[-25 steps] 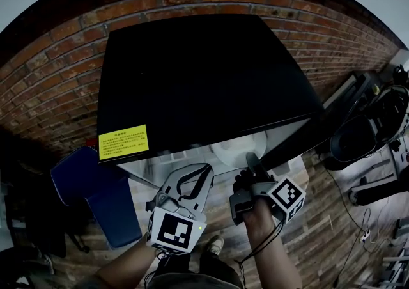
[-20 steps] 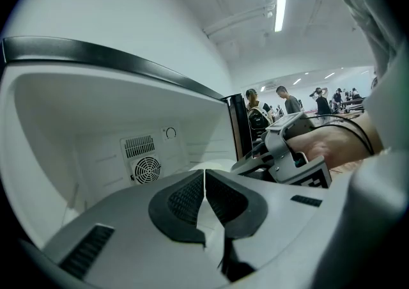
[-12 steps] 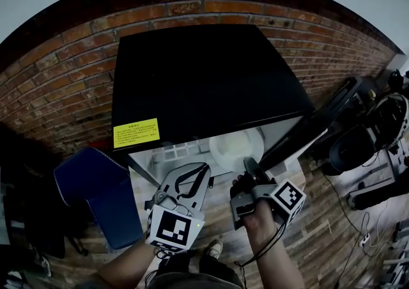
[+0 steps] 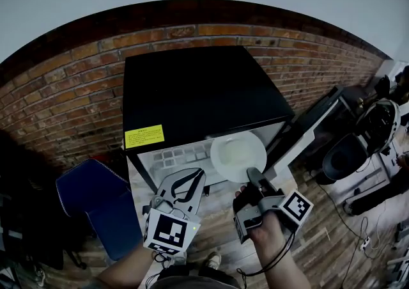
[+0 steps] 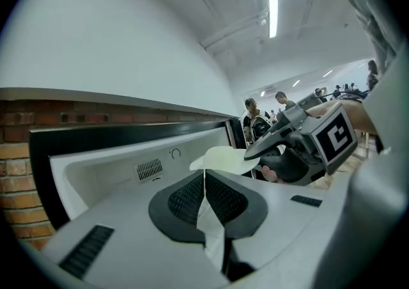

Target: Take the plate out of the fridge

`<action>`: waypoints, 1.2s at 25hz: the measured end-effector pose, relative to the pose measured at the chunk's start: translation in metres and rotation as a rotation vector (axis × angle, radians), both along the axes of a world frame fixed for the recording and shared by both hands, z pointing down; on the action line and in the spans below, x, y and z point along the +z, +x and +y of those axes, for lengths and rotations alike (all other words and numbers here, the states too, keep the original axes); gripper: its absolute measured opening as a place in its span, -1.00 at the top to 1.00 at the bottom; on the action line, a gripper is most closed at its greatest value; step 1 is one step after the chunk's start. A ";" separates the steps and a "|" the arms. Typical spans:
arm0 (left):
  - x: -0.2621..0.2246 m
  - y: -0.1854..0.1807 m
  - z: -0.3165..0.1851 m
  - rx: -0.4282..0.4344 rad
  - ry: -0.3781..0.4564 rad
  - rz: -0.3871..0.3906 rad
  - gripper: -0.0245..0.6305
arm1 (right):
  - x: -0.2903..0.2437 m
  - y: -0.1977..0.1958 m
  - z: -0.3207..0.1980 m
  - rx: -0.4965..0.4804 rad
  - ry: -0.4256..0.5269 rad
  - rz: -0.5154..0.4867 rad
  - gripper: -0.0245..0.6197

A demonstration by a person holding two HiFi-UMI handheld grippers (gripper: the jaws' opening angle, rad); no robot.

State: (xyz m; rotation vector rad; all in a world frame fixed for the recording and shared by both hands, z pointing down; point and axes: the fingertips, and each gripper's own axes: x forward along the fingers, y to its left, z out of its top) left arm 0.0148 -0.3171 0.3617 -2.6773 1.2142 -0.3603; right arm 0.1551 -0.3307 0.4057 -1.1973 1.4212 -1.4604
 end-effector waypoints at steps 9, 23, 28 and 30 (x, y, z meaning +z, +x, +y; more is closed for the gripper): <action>-0.018 0.002 0.030 0.052 0.039 0.017 0.86 | -0.023 0.008 0.054 -0.002 0.030 0.013 0.80; 0.012 0.000 0.075 0.082 -0.007 0.005 0.86 | 0.014 0.013 0.124 -0.031 -0.021 0.020 0.80; 0.034 -0.004 0.089 0.066 -0.054 0.012 0.86 | 0.026 0.007 0.143 -0.054 -0.039 0.013 0.80; 0.040 -0.007 0.090 0.058 -0.062 0.003 0.86 | 0.033 0.004 0.149 -0.058 -0.053 -0.001 0.80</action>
